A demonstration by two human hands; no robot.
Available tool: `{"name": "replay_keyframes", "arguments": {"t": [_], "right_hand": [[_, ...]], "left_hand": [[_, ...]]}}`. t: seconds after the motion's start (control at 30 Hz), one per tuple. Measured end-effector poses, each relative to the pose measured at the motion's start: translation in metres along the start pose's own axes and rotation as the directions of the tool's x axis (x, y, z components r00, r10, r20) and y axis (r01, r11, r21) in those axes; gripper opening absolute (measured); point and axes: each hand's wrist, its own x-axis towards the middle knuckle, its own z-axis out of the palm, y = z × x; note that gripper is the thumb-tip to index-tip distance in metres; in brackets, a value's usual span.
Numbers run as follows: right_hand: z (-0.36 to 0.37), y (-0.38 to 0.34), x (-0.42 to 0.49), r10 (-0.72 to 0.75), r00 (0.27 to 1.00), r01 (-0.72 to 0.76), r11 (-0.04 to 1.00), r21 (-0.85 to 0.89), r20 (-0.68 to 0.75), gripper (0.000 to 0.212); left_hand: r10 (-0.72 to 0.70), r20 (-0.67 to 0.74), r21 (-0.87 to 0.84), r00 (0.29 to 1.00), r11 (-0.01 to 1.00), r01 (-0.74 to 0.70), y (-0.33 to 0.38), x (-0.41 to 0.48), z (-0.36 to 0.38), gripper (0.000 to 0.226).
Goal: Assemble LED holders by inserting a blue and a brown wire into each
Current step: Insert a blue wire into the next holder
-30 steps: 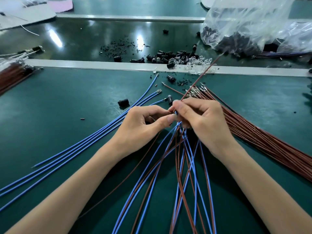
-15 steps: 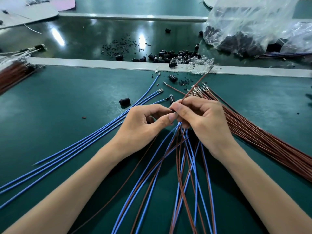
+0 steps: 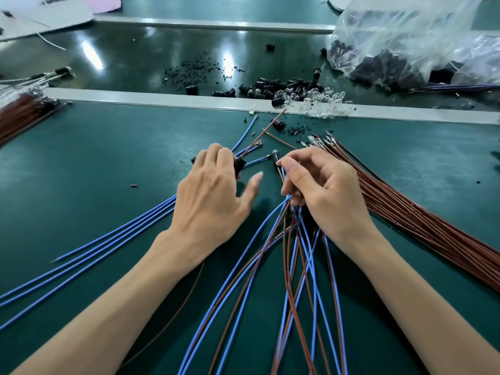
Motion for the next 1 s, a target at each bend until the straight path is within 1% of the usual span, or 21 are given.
{"name": "replay_keyframes", "arguments": {"t": [0.03,0.07,0.2,0.27,0.33,0.43,0.5,0.53,0.6,0.67,0.7,0.77,0.83,0.87,0.9,0.93,0.97,1.0], "right_hand": [[0.000,0.000,0.000,-0.005,1.000,0.005,1.000,-0.017,0.001,0.013],[0.000,0.000,0.000,-0.009,1.000,0.010,0.999,-0.031,0.003,0.014],[0.000,-0.001,0.000,-0.015,1.000,0.015,0.997,-0.078,0.007,0.015],[0.000,-0.001,-0.001,-0.031,0.999,0.032,0.993,-0.117,0.010,0.015],[0.001,0.000,-0.002,-0.056,0.998,0.058,0.985,-0.162,0.017,0.014],[0.002,0.002,-0.003,-0.100,0.995,0.103,0.973,-0.206,0.026,0.012],[0.003,0.003,-0.003,-0.144,0.989,0.150,0.956,-0.251,0.040,0.012],[0.003,0.003,-0.004,-0.167,0.985,0.173,0.946,-0.272,0.047,0.013],[0.005,0.003,-0.004,-0.192,0.980,0.199,0.939,-0.280,0.054,0.018],[0.007,0.001,-0.004,-0.168,0.985,0.174,0.958,-0.227,0.046,0.024],[0.007,0.001,-0.003,-0.138,0.990,0.143,0.974,-0.178,0.037,0.023],[0.005,-0.001,-0.002,-0.080,0.997,0.081,0.994,-0.067,0.015,0.016],[0.002,-0.002,0.001,-0.033,0.997,0.033,0.999,0.010,-0.070,0.021],[0.000,-0.002,0.003,0.000,0.989,0.008,0.999,0.052,-0.151,0.023],[-0.002,-0.002,0.006,0.045,0.967,-0.020,0.995,0.101,-0.250,0.025],[-0.005,-0.002,0.009,0.098,0.931,-0.045,0.987,0.155,-0.352,0.027],[-0.008,-0.003,0.012,0.152,0.892,-0.064,0.975,0.214,-0.426,0.028],[-0.010,-0.003,0.014,0.195,0.869,-0.074,0.960,0.271,-0.455,0.028]], "left_hand": [[-0.014,0.018,0.043,1.000,0.999,0.014,-0.003,0.001,0.002,0.034],[-0.032,0.031,0.051,0.999,0.998,0.030,-0.006,0.002,0.003,0.031],[-0.111,0.058,-0.067,0.992,0.991,0.115,-0.010,0.006,0.004,0.022],[-0.129,0.059,-0.077,0.990,0.988,0.134,-0.011,0.006,0.004,0.022],[-0.126,0.027,-0.088,0.992,0.988,0.128,-0.010,0.006,0.004,0.021],[-0.138,-0.091,-0.149,0.986,0.981,0.123,-0.006,0.005,0.000,0.020],[-0.168,-0.159,-0.248,0.973,0.961,0.125,-0.002,0.005,-0.004,0.025],[-0.186,-0.163,-0.331,0.969,0.935,0.124,0.001,0.006,-0.006,0.031],[-0.195,-0.131,-0.530,0.972,0.842,0.097,0.006,0.005,-0.008,0.040],[-0.153,-0.054,-0.701,0.987,0.710,0.072,0.012,0.002,-0.008,0.033],[-0.118,0.000,-0.747,0.993,0.660,0.079,0.015,0.001,-0.006,0.027],[-0.041,0.088,-0.789,0.995,0.607,0.095,0.017,-0.002,-0.002,0.021],[0.019,0.163,-0.809,0.986,0.575,0.123,0.016,-0.003,0.000,0.023],[0.053,0.199,-0.811,0.979,0.569,0.134,0.015,-0.003,-0.001,0.022],[0.085,0.231,-0.805,0.969,0.577,0.141,0.013,-0.002,-0.002,0.024],[0.115,0.260,-0.795,0.959,0.589,0.145,0.012,-0.001,-0.004,0.025],[0.138,0.284,-0.788,0.949,0.597,0.149,0.011,0.000,-0.005,0.024],[0.153,0.296,-0.790,0.943,0.594,0.151,0.010,0.000,-0.006,0.025]]}}
